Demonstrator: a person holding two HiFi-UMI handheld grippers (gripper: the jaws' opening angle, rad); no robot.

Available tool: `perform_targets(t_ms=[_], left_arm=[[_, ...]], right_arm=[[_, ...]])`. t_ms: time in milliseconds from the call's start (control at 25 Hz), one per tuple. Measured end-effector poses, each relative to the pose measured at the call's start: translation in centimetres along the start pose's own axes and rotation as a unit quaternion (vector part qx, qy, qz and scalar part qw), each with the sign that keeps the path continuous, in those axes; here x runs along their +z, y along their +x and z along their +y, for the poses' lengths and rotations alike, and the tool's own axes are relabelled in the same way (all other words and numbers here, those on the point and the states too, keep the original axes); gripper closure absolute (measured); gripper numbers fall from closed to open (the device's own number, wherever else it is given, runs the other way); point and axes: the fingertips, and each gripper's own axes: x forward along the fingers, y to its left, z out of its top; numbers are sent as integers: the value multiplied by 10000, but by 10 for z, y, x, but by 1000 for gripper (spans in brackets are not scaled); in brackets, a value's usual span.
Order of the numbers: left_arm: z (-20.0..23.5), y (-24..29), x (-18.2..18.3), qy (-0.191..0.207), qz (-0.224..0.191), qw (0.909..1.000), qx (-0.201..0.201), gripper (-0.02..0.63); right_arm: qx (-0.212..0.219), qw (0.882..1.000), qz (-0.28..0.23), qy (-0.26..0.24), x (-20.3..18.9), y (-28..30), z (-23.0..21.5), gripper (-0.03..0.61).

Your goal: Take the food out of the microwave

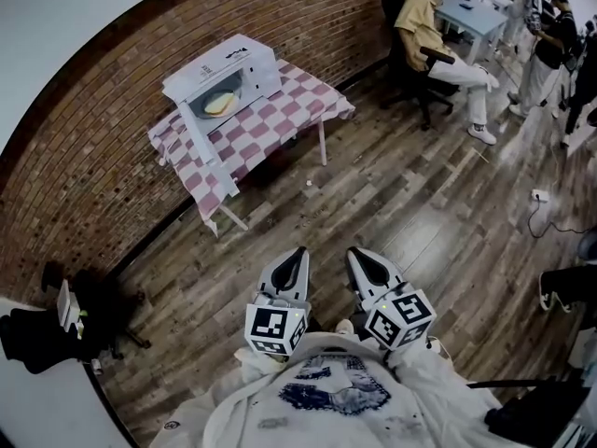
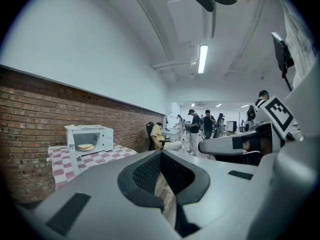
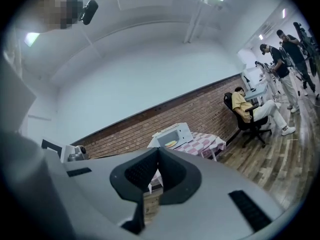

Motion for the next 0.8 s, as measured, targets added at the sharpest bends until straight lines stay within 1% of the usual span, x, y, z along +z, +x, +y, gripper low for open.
perform_targets(t_ms=[200, 440, 680, 800], left_arm=[[0, 19, 0, 32, 62, 9999, 99, 604], [7, 55, 0, -36, 115, 9999, -5, 604], [29, 95, 2, -118, 12, 9999, -46, 604], [50, 117, 4, -193, -6, 9998, -4, 604]], right_arm=[[44, 9999, 21, 94, 3, 4, -19, 565], [-11, 9999, 106, 81, 11, 27, -41, 565], [-99, 9998, 162, -38, 21, 60, -66, 565], [-79, 9997, 229, -101, 27, 87, -74, 565]])
